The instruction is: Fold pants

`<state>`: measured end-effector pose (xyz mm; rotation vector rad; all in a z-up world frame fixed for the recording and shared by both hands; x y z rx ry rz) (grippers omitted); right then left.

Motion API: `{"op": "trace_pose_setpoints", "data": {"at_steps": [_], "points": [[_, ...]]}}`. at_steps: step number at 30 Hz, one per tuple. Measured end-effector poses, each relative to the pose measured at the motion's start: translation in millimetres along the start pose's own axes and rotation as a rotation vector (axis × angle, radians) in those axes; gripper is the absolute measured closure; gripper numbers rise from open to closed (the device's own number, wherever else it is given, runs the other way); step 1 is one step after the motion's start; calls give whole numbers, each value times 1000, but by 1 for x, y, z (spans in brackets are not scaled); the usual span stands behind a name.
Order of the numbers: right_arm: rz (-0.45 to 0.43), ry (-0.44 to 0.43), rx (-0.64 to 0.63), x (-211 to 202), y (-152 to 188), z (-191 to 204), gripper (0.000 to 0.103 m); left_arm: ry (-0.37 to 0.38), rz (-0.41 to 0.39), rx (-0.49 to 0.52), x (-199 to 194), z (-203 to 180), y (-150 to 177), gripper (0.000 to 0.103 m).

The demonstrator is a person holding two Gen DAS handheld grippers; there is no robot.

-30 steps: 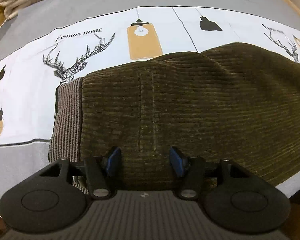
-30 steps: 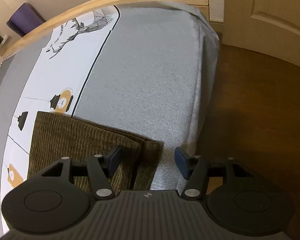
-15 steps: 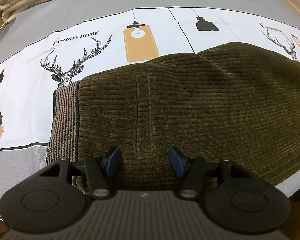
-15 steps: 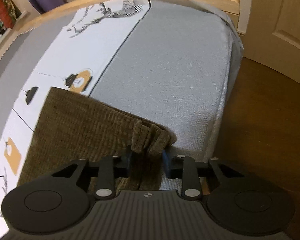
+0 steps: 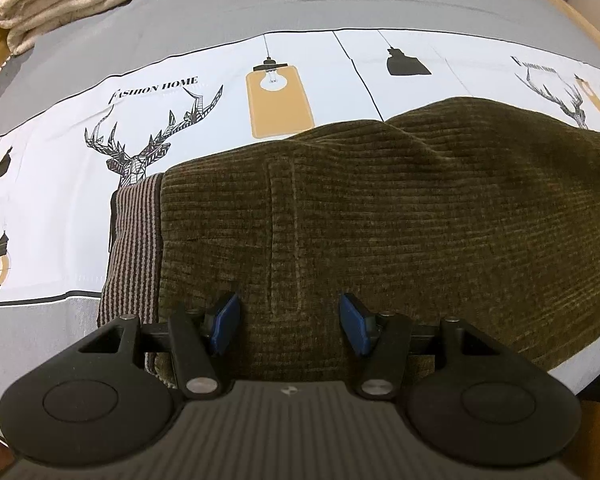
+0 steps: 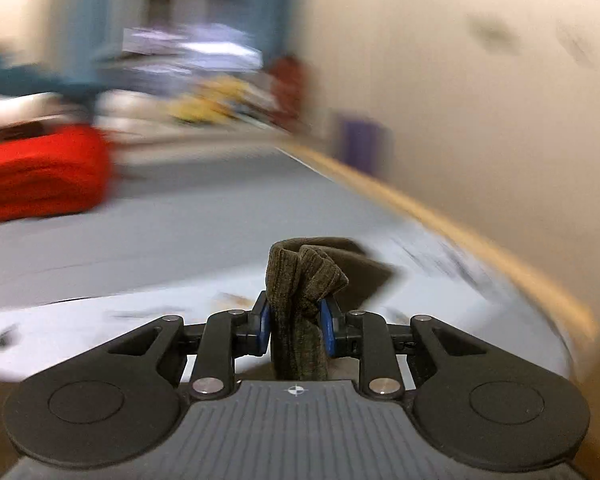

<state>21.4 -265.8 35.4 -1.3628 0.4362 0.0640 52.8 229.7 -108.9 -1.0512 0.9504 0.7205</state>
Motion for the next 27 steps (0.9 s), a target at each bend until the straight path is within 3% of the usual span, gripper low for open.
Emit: {"op": "trace_pose_setpoints", "data": {"at_steps": [3,7,8,11,14,19,23,27], "points": [[47,-232,-208,-27,45,102,77,1,3,-13,0,4,2,42],[226,-532,-524,-52,138,204,76,5,9,-30,1,8,2,42],[283,-588,-630,-56,169,222,74,8,9,-33,2,8,2,41],[434,-630,-817,-58,227,244,70,22,10,-46,2,7,0,38],[431,-635,-821,-66,230,252,59,44,-8,-48,0,3,-3,34],[426,-732,-672,-74,191,250,54,114,-77,-87,-8,-3,-16,33],[431,-697,-646,-69,192,232,50,194,-133,-162,-14,-8,-34,33],[509,-684,-589,-56,197,222,50,256,-170,-173,-16,-30,-58,33]]}}
Point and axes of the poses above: each gripper's, at about its wrist camera, not at the fingertips, and x roughly the way its jaws point, z to its left, y to its underside, the point moved 5 cm from there along x, roughly the way its jaws point, and after that the axes turned 14 degrees about x, right-handed, at the moved point
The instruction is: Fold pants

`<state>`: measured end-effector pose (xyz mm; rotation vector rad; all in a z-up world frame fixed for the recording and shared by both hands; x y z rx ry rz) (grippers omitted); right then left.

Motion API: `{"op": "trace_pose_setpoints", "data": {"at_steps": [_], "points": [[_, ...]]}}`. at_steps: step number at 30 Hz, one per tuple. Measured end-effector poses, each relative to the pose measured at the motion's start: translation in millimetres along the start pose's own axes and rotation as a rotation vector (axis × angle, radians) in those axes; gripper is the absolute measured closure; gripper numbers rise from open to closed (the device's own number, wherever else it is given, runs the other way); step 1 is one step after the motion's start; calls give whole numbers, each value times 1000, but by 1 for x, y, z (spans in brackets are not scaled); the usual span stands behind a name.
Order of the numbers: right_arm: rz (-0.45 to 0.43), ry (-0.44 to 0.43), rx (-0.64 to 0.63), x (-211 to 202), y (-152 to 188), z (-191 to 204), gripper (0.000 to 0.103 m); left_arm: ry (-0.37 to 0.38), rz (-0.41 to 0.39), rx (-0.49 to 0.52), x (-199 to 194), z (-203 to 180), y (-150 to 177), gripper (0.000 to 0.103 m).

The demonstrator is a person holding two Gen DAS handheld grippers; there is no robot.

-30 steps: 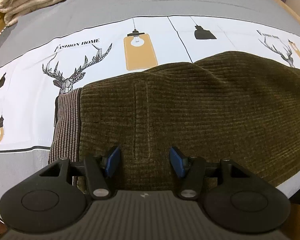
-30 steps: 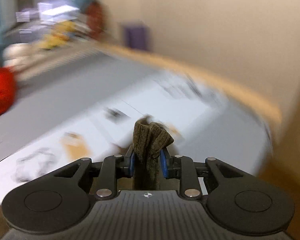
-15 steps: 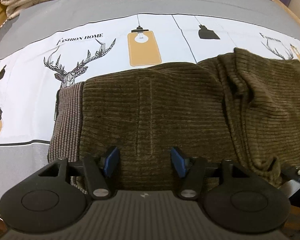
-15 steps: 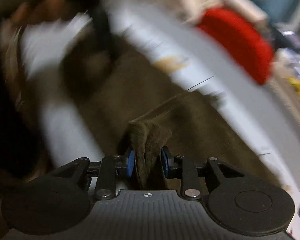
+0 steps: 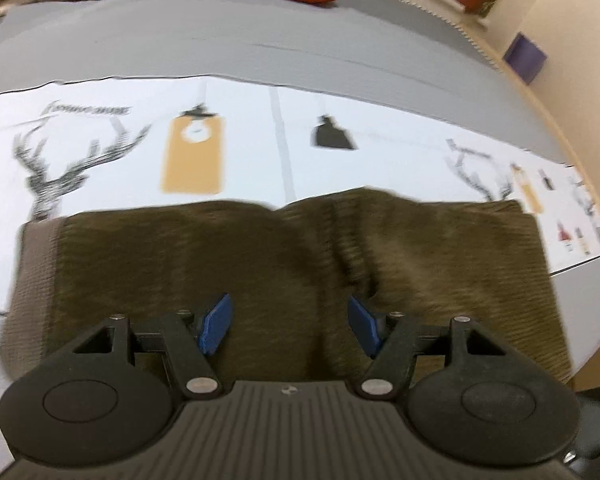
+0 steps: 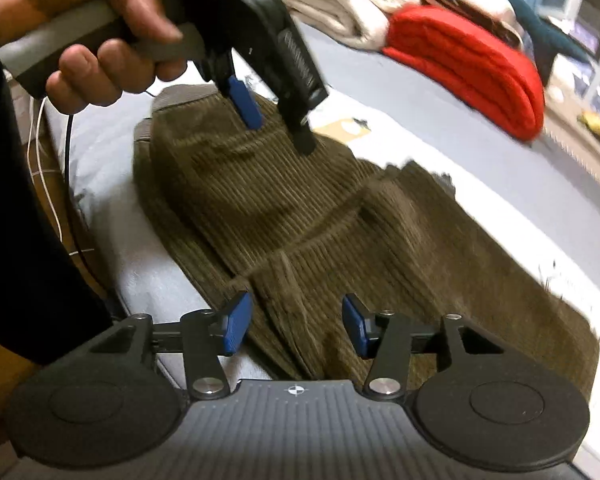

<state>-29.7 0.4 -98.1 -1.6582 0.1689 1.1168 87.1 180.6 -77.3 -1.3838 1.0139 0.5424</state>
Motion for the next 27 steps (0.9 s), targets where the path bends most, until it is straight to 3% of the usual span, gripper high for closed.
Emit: {"op": "trace_pose_setpoints", "data": {"at_steps": [2,3,5,9,13,17,19,21,22,23,27], "points": [[103,-77,17,4,13,-2,51,29,-6,-4,7,-14,-9,29],[113,-89,8,3,17,-3,51,37,-4,-6,12,-21,-13,23],[90,-84,-22,-3,18,-2,51,36,14,-2,24,-33,-18,17],[23,-109,99,-23,6,-22,53,10,71,53,50,-55,-24,17],[-70,-30,245,-51,-4,-66,51,-27,122,74,69,-59,-23,17],[-119,131,444,-71,1,-122,41,-22,155,49,82,-55,-20,17],[-124,221,534,-78,8,-146,40,-8,156,53,85,-55,-18,23],[-113,309,615,-82,19,-168,39,16,149,67,85,-58,-17,49],[-102,355,660,-84,26,-180,39,13,142,80,84,-60,-18,55],[-91,389,701,-85,34,-190,39,23,132,93,81,-61,-19,68],[-39,450,861,-86,60,-222,38,80,48,79,57,-60,-29,78]]}}
Point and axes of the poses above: each gripper's, at about its wrist camera, not at the fingertips, and x roughly the way its jaws point, z to its left, y to its underside, the point moved 5 cm from there along x, roughly the way its jaws point, and after that the axes turned 14 degrees about x, right-handed, at the moved point
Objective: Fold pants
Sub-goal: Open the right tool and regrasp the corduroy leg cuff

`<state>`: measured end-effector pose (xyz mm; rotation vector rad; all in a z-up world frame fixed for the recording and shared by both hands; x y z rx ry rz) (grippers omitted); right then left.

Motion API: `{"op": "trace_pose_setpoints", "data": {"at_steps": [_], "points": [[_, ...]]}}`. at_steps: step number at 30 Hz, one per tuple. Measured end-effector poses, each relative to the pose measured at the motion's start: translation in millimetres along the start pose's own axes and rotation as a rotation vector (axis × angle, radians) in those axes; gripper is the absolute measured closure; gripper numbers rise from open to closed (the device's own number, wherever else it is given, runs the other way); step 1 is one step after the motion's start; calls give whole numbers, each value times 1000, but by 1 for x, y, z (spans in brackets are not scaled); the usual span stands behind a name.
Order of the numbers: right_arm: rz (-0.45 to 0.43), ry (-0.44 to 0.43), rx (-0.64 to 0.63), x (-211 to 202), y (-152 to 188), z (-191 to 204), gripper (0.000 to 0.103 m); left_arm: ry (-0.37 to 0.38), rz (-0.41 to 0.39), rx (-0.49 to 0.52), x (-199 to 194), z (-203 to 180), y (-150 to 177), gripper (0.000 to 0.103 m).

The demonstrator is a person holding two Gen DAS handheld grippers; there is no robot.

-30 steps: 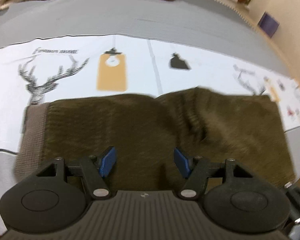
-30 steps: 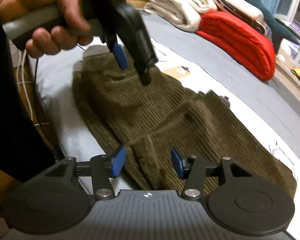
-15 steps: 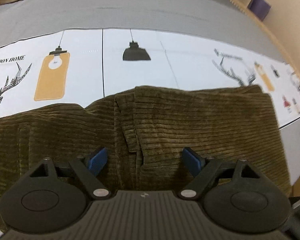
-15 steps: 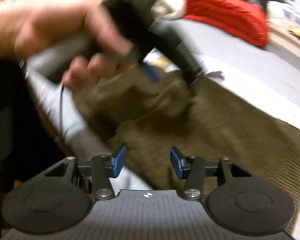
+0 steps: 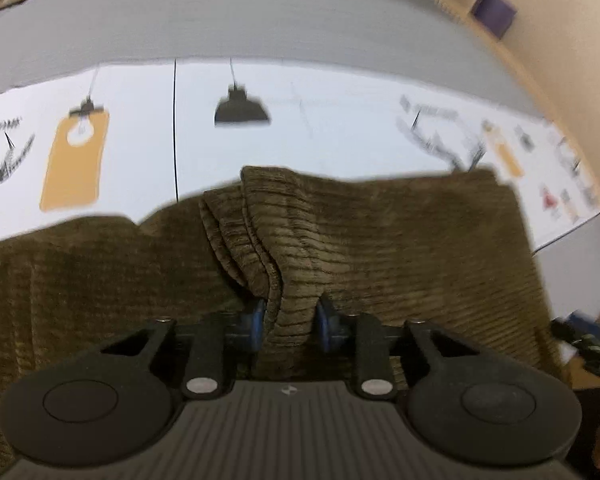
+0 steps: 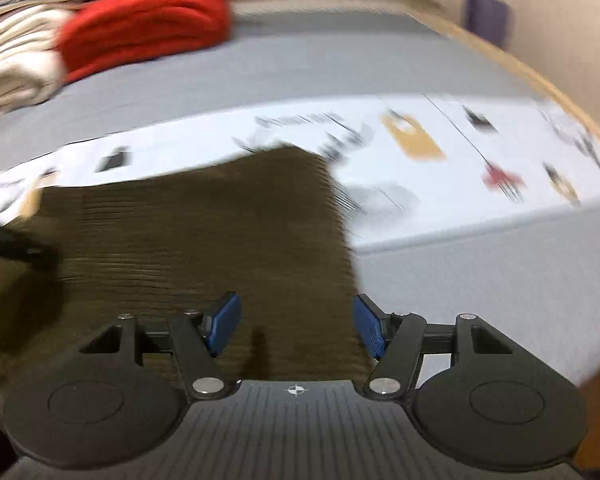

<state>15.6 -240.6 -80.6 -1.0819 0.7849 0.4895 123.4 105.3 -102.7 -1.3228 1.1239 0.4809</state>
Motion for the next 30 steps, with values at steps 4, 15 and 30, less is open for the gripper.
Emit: {"op": "trace_pose_setpoints", "data": {"at_steps": [4,15,30], "points": [[69,36,126,16,1,-24,36,4,-70,-59,-19,14,-2,82],[228,-31,251,34,12,-32,33,-175,-80,58,-36,13,5,59],[-227,-301,-248,-75,13,72,77,295,-225,30,-72,-49,-11,21]]}}
Point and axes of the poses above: each gripper's, at about its wrist camera, not at the fingertips, and x roughly the way its jaws point, z to its left, y to its underside, the point moved 5 cm from there along x, roughly the way its jaws point, and after that the axes turned 14 degrees about x, right-handed, at the moved point
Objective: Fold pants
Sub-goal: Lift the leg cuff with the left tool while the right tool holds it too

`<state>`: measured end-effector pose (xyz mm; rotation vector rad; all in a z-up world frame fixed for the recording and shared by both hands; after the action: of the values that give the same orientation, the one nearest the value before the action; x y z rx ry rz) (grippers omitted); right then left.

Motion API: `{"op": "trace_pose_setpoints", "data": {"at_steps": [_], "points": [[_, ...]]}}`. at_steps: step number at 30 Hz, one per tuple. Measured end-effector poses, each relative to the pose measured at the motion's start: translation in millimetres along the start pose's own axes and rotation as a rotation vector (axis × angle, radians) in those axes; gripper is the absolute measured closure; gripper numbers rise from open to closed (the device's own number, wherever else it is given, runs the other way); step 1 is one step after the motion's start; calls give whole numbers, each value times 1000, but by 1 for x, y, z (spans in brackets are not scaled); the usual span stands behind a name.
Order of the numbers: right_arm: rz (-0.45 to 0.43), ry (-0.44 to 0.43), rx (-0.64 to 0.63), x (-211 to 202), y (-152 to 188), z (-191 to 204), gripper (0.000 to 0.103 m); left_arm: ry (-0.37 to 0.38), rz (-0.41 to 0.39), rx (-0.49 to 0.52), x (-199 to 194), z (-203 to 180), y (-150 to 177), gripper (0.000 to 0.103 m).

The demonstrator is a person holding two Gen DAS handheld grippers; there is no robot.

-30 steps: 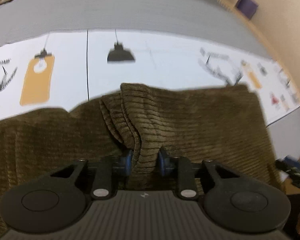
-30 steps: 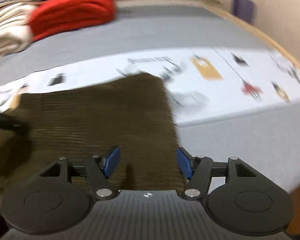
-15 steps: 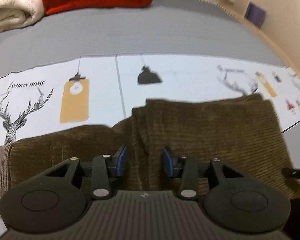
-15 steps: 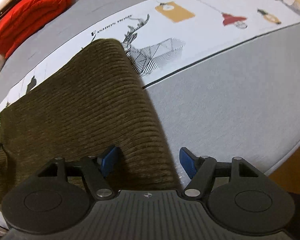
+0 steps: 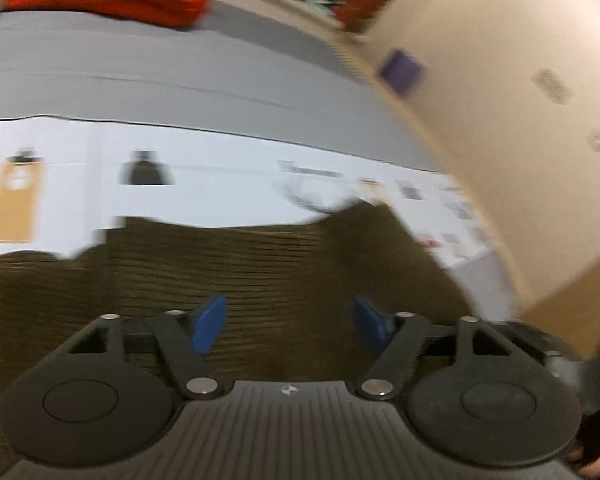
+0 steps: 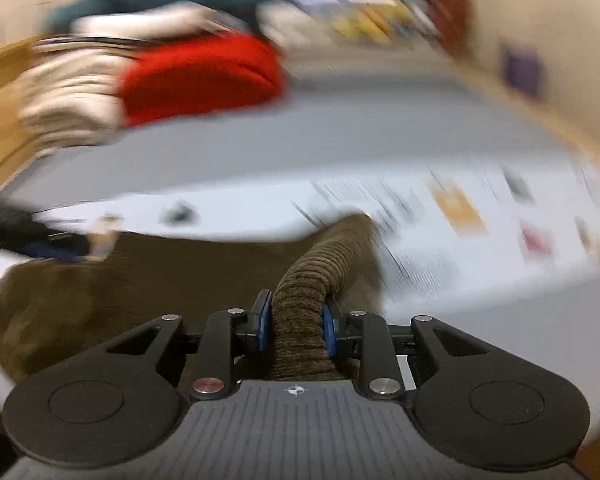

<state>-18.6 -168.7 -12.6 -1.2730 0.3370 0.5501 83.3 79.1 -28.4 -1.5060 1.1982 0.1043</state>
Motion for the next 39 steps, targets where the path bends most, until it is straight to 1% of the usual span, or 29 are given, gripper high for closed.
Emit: {"op": "trace_pose_setpoints", "data": {"at_steps": [2,3,4,7,10,17,23,29,31,32,33,35,36,38,39], "points": [[-20,-36,-95,-1,8,22,77,78,-12,17,1,-15,-2,19],[-20,-46,-136,1,13,32,77,103,-14,26,2,-21,-3,19],[-18,-55,-162,3,17,39,77,111,-13,33,4,-26,-2,19],[-27,-70,-231,7,25,55,77,89,8,45,14,-34,-2,19],[-27,-85,-292,9,29,65,77,90,23,68,24,-43,-5,19],[-18,-104,-371,9,41,85,77,98,40,79,46,-55,-7,19],[-9,-115,-396,8,47,92,77,70,68,61,62,-51,-10,19],[-4,-118,-395,12,41,89,77,31,96,68,76,-45,-11,21],[-3,-118,-396,12,41,89,77,11,105,76,81,-44,-11,35],[-3,-117,-396,13,41,89,77,7,116,82,83,-43,-10,49],[-3,-117,-396,13,41,89,77,-11,125,91,86,-43,-9,61],[3,-112,-395,11,42,88,76,-23,133,110,88,-40,-6,74],[18,-111,-391,13,42,87,76,-35,137,116,88,-39,-5,78],[39,-117,-393,16,42,89,71,-79,141,119,86,-33,-1,82],[47,-123,-395,18,41,91,70,-97,142,113,83,-29,0,83]]}}
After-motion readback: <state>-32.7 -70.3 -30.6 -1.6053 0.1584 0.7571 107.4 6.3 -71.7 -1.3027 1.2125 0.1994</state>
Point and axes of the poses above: each gripper's, at about its wrist camera, not at the fingertips, and x roughly the way its jaws point, z to its left, y to its underside, the point moved 5 cm from there along x, roughly the way its jaws point, and after that the axes turned 14 degrees about x, right-handed, at the moved point
